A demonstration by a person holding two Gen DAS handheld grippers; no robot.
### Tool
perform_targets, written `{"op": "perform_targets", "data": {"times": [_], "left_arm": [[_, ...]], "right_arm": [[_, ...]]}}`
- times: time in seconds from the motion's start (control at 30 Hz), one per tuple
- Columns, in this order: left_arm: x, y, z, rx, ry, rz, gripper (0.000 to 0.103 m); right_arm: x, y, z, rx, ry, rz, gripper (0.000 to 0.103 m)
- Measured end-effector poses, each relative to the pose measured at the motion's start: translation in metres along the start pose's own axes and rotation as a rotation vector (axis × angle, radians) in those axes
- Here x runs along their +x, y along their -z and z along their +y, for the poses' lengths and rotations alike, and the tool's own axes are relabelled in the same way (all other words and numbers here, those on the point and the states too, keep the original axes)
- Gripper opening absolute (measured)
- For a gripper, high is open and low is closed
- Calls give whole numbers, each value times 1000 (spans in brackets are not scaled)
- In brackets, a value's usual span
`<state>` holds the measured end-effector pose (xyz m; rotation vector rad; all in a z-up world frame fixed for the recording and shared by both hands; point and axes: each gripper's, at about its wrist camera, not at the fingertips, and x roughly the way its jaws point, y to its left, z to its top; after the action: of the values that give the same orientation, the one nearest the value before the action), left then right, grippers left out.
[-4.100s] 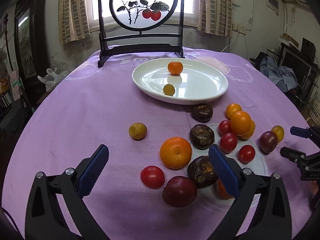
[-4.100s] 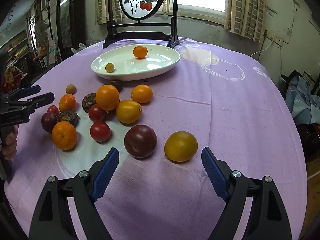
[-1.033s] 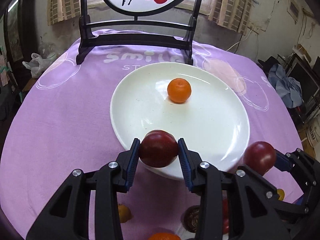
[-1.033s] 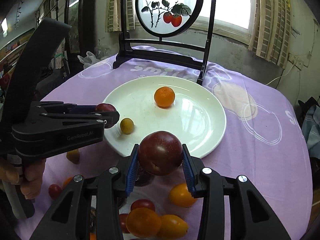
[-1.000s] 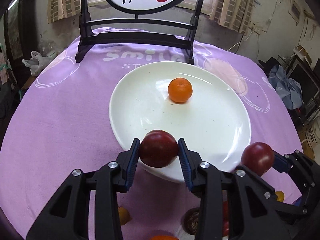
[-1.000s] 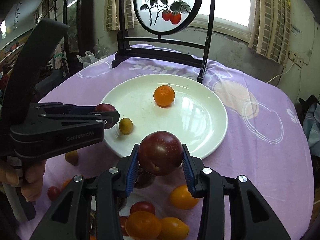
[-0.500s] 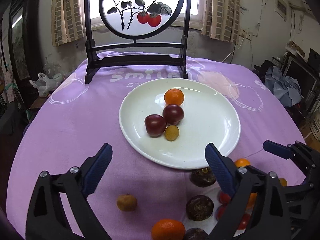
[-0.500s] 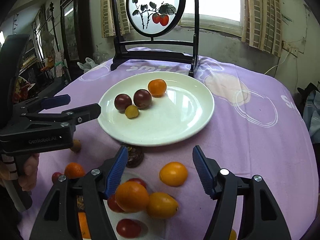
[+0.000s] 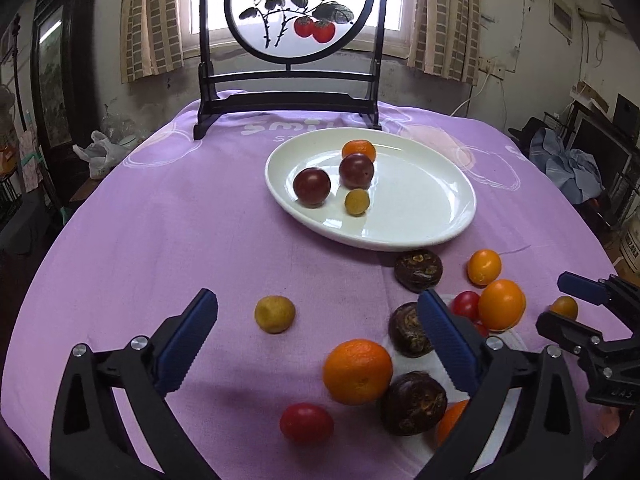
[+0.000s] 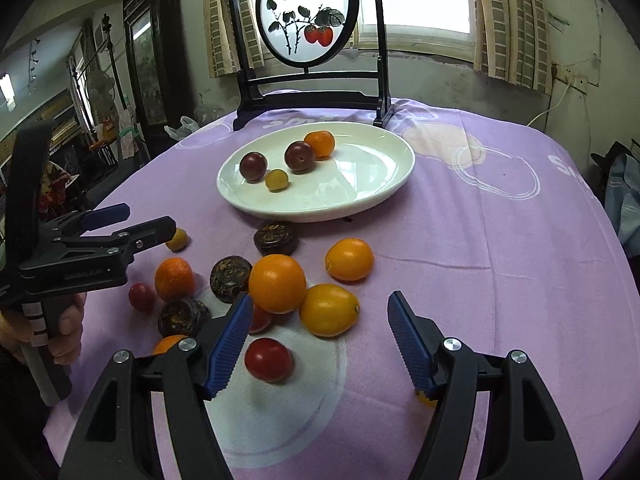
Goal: Organize fruits
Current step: 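Grasp a red tomato with the left tool while the right tool grasps an orange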
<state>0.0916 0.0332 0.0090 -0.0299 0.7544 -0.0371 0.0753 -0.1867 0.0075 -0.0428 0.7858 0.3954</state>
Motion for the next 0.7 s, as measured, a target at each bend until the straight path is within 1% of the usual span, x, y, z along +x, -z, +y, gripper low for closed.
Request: {"op": "perform_targets", "data": {"times": [0.03, 0.1, 0.13, 0.17, 0.2, 0.23, 0.27, 0.37, 0.43, 0.57, 0.6, 0.67, 0.7], "left_arm": [[2, 2, 3, -13, -6, 13, 98], [2, 4, 8, -31, 8, 23, 98], [0, 5, 10, -34, 18, 16, 98], [-1, 7, 12, -31, 17, 2, 98], [-2, 8, 13, -26, 3, -7, 98], [-1, 9, 13, -19, -19, -10, 98], [0, 9, 14, -13, -32, -8, 98], [2, 9, 15, -21, -14, 16, 98], [3, 9, 14, -20, -5, 28, 98], [2, 9, 13, -14, -14, 29, 98], [2, 10, 13, -13, -15, 31, 98], [3, 10, 12, -10, -14, 41, 98], [4, 11, 12, -8, -12, 46, 98]], "right_arm": [[-1, 2, 6, -9, -23, 4, 70], [-4, 7, 19, -34, -83, 10, 70], [-5, 10, 29, -59, -148, 30, 70], [-6, 13, 37, -81, -188, 43, 70], [-6, 16, 47, -111, -215, 48, 70], [-6, 20, 58, -150, -223, 51, 70], [-5, 23, 66, -183, -223, 59, 70], [4, 29, 80, -235, -208, 93, 70], [10, 31, 82, -242, -195, 117, 70], [22, 33, 80, -221, -181, 148, 70], [26, 33, 80, -217, -168, 153, 68], [32, 35, 80, -210, -153, 166, 59], [33, 34, 80, -203, -162, 167, 56]]}}
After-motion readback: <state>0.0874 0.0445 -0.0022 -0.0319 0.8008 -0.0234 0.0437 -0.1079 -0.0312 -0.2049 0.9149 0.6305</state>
